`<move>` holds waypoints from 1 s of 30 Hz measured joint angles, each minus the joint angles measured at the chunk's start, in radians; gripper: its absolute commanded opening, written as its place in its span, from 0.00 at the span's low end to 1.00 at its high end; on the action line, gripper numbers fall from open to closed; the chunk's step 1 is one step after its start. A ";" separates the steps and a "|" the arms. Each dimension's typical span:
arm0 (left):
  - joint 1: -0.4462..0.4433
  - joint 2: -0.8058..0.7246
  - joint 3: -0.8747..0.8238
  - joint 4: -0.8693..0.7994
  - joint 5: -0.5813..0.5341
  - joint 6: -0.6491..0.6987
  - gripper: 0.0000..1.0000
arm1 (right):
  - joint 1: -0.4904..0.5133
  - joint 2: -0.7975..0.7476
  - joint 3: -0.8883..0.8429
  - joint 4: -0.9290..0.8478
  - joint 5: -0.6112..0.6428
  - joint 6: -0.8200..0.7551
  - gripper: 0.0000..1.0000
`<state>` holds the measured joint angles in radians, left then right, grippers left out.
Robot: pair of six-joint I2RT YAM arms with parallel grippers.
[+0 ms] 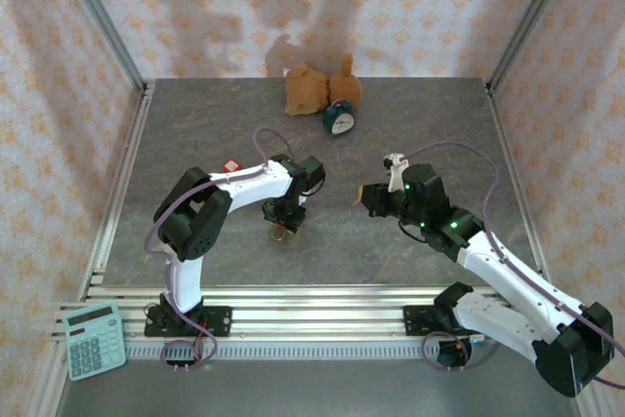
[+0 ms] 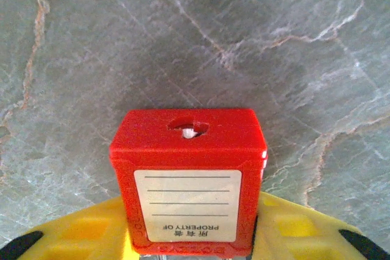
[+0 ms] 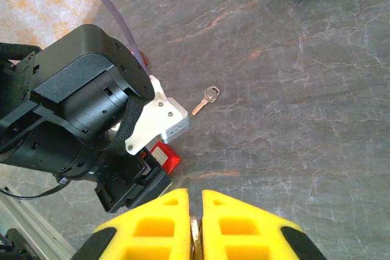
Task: Unlock with the key
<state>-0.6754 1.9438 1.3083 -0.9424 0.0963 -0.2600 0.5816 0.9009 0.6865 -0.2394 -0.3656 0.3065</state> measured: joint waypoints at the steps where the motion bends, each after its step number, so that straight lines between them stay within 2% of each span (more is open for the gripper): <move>1: -0.004 0.000 -0.002 0.001 -0.005 0.000 0.40 | 0.000 0.000 0.000 0.000 0.000 0.000 0.10; 9: -0.006 -0.057 -0.071 0.076 -0.011 -0.001 0.40 | 0.000 0.000 0.000 -0.008 0.000 -0.001 0.10; 19: -0.005 -0.063 -0.082 0.087 -0.027 0.010 0.54 | 0.000 -0.004 0.000 -0.016 0.000 -0.003 0.10; 22: -0.006 -0.056 -0.080 0.087 -0.027 0.008 0.51 | 0.000 -0.016 -0.002 -0.015 0.000 -0.002 0.10; 26: -0.013 -0.056 -0.080 0.088 -0.026 0.001 0.41 | 0.000 -0.043 -0.019 -0.015 0.003 0.008 0.10; 30: -0.014 -0.056 -0.079 0.087 -0.031 0.000 0.39 | 0.000 -0.048 -0.028 -0.016 0.004 0.013 0.10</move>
<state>-0.6899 1.8874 1.2297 -0.8555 0.0658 -0.2600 0.5816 0.8524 0.6586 -0.2554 -0.3618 0.3191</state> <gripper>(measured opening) 0.398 0.100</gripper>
